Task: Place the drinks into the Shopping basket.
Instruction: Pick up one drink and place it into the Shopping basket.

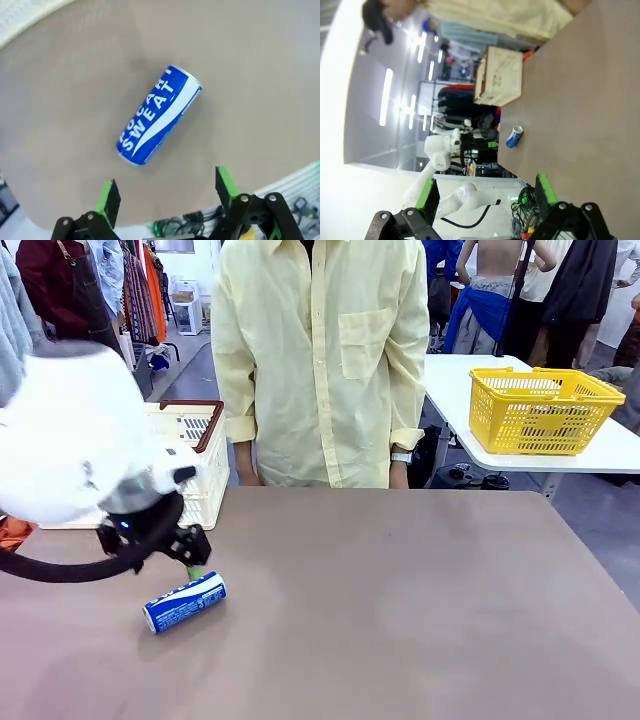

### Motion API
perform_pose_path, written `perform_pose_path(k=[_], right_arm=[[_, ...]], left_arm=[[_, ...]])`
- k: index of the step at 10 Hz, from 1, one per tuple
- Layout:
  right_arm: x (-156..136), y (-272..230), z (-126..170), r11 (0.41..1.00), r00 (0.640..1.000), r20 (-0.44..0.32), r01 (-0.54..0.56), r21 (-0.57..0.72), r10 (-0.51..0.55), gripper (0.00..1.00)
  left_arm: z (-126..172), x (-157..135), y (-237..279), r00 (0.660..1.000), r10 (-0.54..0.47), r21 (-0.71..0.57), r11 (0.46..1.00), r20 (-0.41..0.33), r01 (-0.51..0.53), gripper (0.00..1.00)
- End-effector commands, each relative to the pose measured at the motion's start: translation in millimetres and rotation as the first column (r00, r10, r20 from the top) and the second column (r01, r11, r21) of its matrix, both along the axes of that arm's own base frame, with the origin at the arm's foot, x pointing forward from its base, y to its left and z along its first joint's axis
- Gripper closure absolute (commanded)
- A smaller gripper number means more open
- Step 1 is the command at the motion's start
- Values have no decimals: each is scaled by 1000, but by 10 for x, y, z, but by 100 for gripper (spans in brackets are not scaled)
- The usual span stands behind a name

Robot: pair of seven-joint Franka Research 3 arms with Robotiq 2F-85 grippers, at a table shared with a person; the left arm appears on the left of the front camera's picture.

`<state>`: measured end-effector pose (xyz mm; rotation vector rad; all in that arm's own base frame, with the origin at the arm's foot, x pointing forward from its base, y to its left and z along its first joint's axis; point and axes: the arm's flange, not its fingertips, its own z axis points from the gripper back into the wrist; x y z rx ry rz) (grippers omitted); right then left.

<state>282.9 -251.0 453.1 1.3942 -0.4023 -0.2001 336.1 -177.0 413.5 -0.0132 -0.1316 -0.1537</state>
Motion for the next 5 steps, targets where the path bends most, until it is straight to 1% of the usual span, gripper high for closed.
perform_pose_path(k=[1, 2, 4, 5], right_arm=[[-4, 13, 16, 1000, 1000, 27, -3, 2, 3, 0], [-4, 13, 16, 1000, 1000, 27, -3, 2, 3, 0], [-4, 13, 16, 1000, 1000, 27, -3, 2, 3, 0], [-4, 13, 16, 1000, 1000, 27, -3, 2, 3, 0]], left_arm=[[-260, 22, 111, 995, 97, -14, 995, -4, -97, 0], [0, 0, 0, 1000, 0, 0, 1000, 0, 0, 0], [0, 0, 0, 1000, 0, 0, 1000, 0, 0, 0], [-156, 69, -50, 999, 34, -6, 999, -19, -35, 0]])
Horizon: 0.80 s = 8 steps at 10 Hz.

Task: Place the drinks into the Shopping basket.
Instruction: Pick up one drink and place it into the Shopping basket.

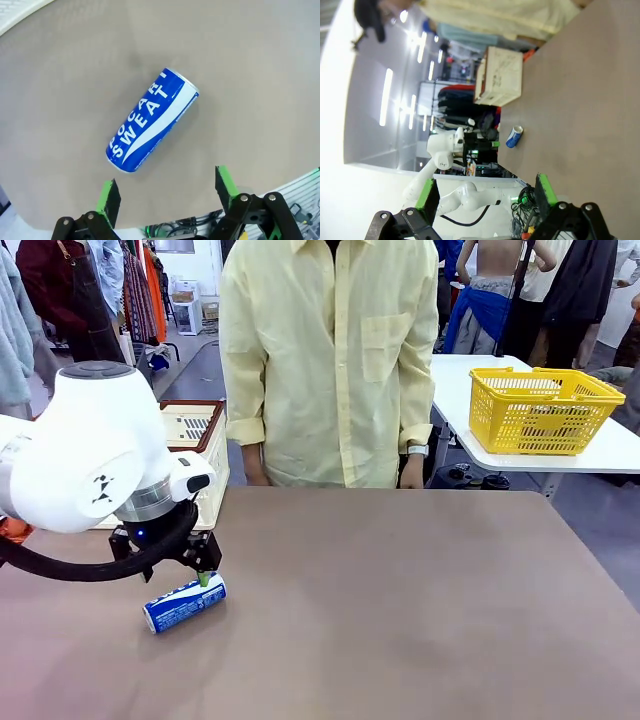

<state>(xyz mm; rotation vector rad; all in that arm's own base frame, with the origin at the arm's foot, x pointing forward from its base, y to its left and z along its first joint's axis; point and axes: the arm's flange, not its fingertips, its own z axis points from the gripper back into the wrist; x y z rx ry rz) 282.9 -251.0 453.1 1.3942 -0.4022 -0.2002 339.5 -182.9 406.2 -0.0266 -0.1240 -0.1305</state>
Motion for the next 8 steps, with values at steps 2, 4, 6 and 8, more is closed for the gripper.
perform_pose_path(k=[2, 4, 6, 8], right_arm=[[-4, 14, 17, 1000, 1000, 27, -3, 2, 3, 0], [-4, 14, 17, 1000, 1000, 27, -3, 2, 3, 0], [-4, 14, 17, 1000, 1000, 27, -3, 2, 3, 0], [-4, 14, 17, 1000, 1000, 27, -3, 2, 3, 0]], left_arm=[[-117, 293, 89, 838, -535, -87, 835, 106, 544, 0], [-210, 386, 334, 737, -652, -71, 739, 176, 670, 0], [-321, 422, 428, 662, -736, -28, 666, 139, 746, 0], [-519, 512, 387, 643, -765, -7, 643, 38, 766, 0]])
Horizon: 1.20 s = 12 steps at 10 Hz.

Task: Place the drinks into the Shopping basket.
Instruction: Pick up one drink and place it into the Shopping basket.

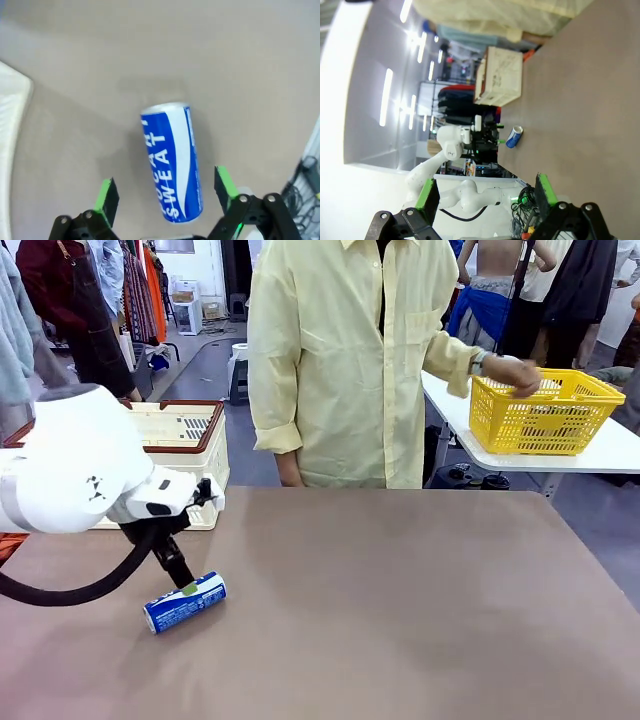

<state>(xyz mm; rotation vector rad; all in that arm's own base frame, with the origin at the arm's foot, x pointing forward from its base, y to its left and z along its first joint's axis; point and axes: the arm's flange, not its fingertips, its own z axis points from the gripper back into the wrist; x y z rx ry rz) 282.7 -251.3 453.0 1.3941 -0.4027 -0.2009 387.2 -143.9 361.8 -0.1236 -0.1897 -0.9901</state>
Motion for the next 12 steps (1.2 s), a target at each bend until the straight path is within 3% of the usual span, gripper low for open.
perform_pose_path(k=[1, 6, 10, 11, 12], right_arm=[[-2, 16, 17, 1000, 1000, 27, -4, 2, 4, 0], [-2, 16, 17, 1000, 1000, 27, -4, 2, 4, 0], [-2, 16, 17, 1000, 1000, 27, -4, 2, 4, 0], [-2, 16, 17, 1000, 1000, 27, -4, 2, 4, 0], [-2, 16, 17, 1000, 1000, 27, -4, 2, 4, 0]], left_arm=[[-124, 57, -19, 998, -31, 46, 998, -55, 33, 0], [-442, 118, -128, 991, -47, 63, 996, -127, 55, 0], [-501, 165, -207, 988, -49, 90, 994, -145, 63, 0], [-508, 168, -209, 989, -38, 116, 992, -144, 55, 59], [-502, 167, -211, 988, -43, 113, 992, -149, 61, 100]])
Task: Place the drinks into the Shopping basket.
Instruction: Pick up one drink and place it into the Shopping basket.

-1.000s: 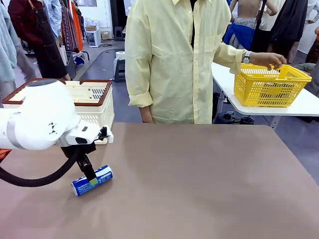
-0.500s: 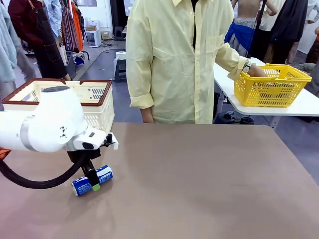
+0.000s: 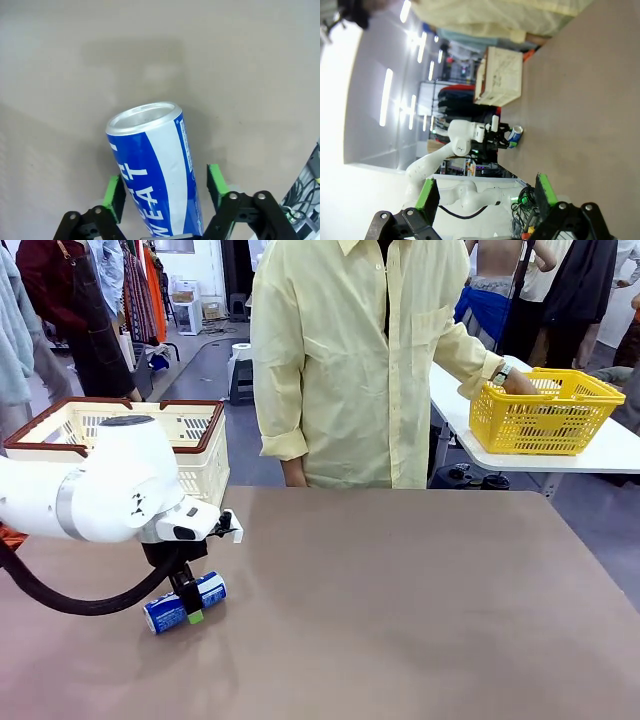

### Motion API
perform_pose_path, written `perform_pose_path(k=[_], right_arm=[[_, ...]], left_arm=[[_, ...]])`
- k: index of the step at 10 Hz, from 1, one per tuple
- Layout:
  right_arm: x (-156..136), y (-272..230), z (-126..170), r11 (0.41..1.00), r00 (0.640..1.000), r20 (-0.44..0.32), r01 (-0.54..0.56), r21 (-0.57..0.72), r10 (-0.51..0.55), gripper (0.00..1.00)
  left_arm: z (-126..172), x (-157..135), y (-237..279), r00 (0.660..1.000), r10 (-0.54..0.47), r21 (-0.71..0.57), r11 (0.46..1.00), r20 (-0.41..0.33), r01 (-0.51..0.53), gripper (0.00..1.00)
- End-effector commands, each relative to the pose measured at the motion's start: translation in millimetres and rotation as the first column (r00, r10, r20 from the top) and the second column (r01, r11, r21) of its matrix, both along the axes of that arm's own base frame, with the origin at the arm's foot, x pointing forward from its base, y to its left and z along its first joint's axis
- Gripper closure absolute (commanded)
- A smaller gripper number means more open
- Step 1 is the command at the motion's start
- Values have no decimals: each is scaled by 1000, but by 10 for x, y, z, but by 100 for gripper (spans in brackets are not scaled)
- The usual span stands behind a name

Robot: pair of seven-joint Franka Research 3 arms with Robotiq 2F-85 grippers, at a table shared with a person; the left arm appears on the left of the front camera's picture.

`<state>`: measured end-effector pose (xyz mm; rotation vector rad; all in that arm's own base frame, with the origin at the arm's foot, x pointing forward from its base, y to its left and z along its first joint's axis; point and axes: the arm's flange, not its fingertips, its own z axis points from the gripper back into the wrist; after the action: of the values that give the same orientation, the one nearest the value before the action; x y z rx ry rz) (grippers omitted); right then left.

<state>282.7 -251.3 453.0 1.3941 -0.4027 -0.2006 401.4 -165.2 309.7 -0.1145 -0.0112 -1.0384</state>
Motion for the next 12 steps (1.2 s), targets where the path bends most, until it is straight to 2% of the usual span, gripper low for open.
perform_pose_path(k=[1, 6, 7, 8, 9, 10, 12], right_arm=[[-2, 16, 17, 1000, 1000, 27, -4, 2, 4, 0], [-2, 16, 17, 1000, 1000, 27, -4, 2, 4, 0], [-2, 16, 17, 1000, 1000, 27, -4, 2, 4, 0], [-2, 16, 17, 1000, 1000, 27, -4, 2, 4, 0], [-2, 16, 17, 1000, 1000, 27, -4, 2, 4, 0], [-2, 16, 17, 1000, 1000, 27, -4, 2, 4, 0], [-2, 16, 17, 1000, 1000, 27, -4, 2, 4, 0]], left_arm=[[8, 33, 2, 1000, 9, 39, 999, -3, -9, 100], [23, 36, -15, 1000, 22, 58, 998, -16, -21, 100], [217, -2, 96, 999, 34, 41, 999, -6, -33, 100], [546, -48, 292, 997, 80, 47, 996, -11, -80, 100], [928, -129, 502, 986, 155, 72, 986, -54, -151, 100], [1273, -247, 661, 969, 243, 85, 967, -38, -240, 100], [1809, -547, 886, 961, 274, -9, 962, 31, -274, 100]])
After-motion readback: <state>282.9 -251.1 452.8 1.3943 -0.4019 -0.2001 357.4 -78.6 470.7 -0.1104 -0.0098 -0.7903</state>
